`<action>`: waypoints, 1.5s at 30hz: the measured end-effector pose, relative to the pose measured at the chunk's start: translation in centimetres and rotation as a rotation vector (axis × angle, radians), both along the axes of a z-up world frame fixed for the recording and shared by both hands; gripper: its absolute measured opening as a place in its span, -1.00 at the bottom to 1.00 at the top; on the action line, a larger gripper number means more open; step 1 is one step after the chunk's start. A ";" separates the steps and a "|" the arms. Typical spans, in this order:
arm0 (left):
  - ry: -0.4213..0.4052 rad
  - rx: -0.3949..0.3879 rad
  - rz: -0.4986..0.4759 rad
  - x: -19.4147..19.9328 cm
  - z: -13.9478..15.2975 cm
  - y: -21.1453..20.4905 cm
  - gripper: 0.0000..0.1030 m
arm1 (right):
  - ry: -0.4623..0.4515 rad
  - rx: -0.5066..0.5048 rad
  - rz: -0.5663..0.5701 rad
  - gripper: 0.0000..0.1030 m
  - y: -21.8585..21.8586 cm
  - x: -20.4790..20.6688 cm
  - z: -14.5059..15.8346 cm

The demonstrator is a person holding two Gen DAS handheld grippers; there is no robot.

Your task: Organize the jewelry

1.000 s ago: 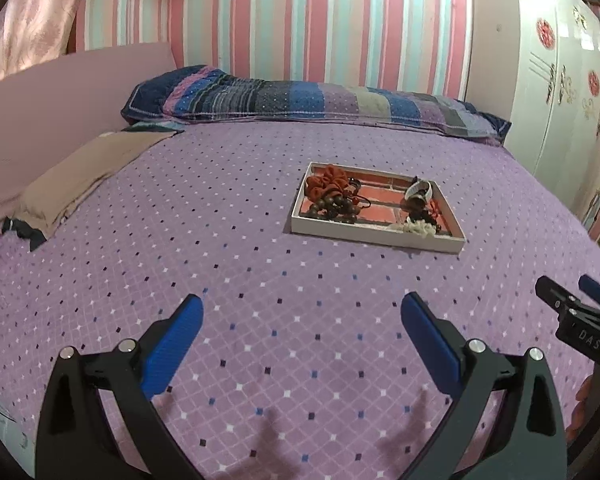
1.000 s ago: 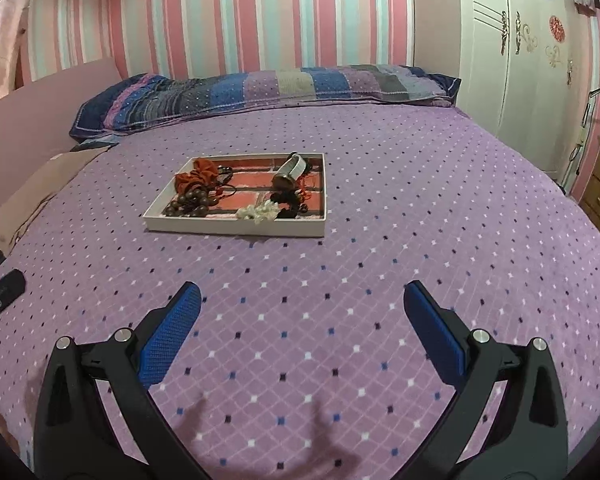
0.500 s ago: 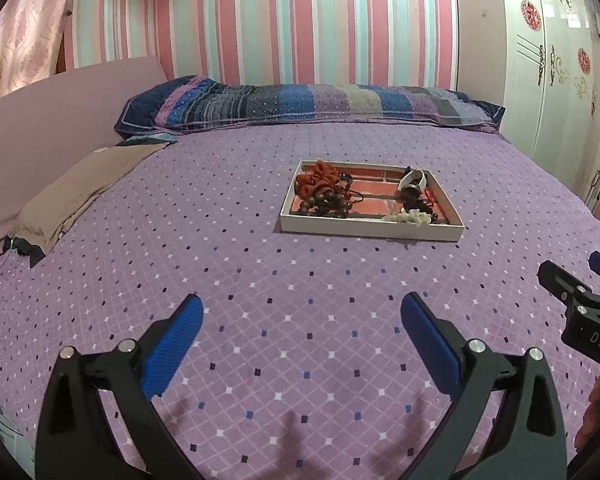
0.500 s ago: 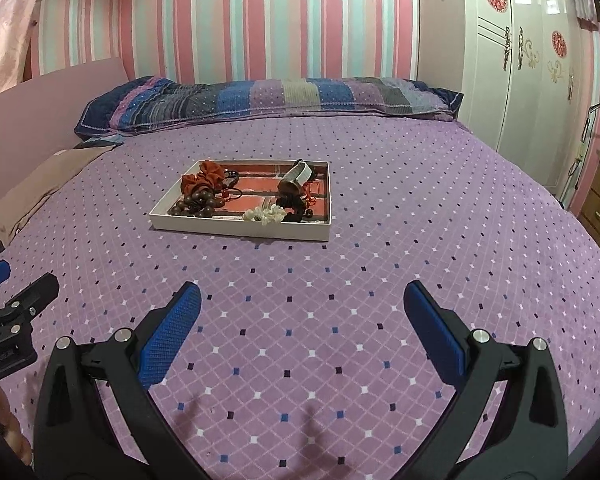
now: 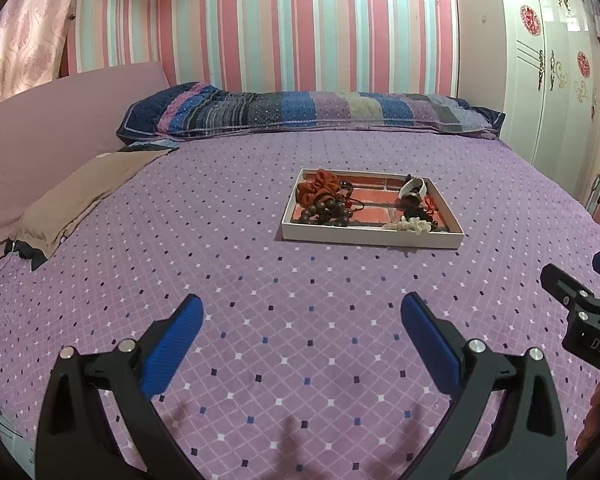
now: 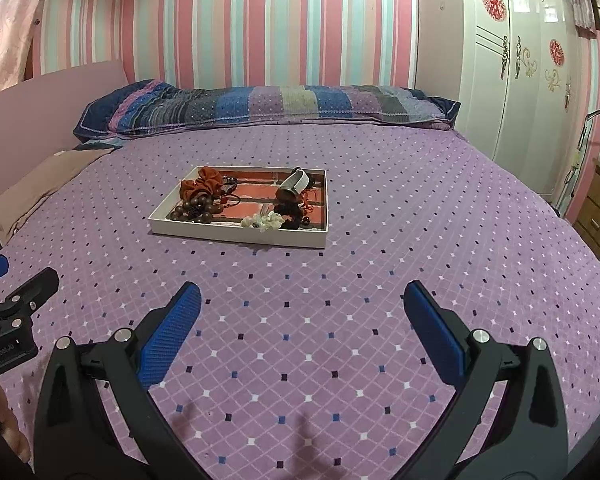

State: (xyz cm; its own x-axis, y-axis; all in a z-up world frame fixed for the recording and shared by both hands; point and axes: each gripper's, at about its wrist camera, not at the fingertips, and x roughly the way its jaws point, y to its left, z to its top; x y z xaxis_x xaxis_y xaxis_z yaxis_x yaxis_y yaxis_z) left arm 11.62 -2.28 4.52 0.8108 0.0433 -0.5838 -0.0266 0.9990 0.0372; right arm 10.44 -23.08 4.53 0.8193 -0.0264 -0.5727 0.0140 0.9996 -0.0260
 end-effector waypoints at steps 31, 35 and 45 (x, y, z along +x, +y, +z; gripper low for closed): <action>-0.027 0.021 -0.010 -0.1 0.2 -0.9 0.88 | -0.020 -0.008 -0.007 0.92 0.1 -0.4 0.7; -0.027 0.020 -0.010 -0.2 0.1 -0.8 0.88 | -0.020 -0.008 -0.006 0.92 0.1 -0.3 0.7; -0.026 0.020 -0.010 -0.1 0.1 -0.8 0.88 | -0.020 -0.012 -0.008 0.92 0.0 -0.3 0.8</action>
State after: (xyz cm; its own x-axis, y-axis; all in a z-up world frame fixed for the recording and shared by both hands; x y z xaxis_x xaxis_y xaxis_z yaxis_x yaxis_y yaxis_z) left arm 11.49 -3.13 4.59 0.8261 0.0463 -0.5616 -0.0174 0.9982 0.0567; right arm 10.11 -23.06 5.32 0.8303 -0.0395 -0.5558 0.0222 0.9990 -0.0379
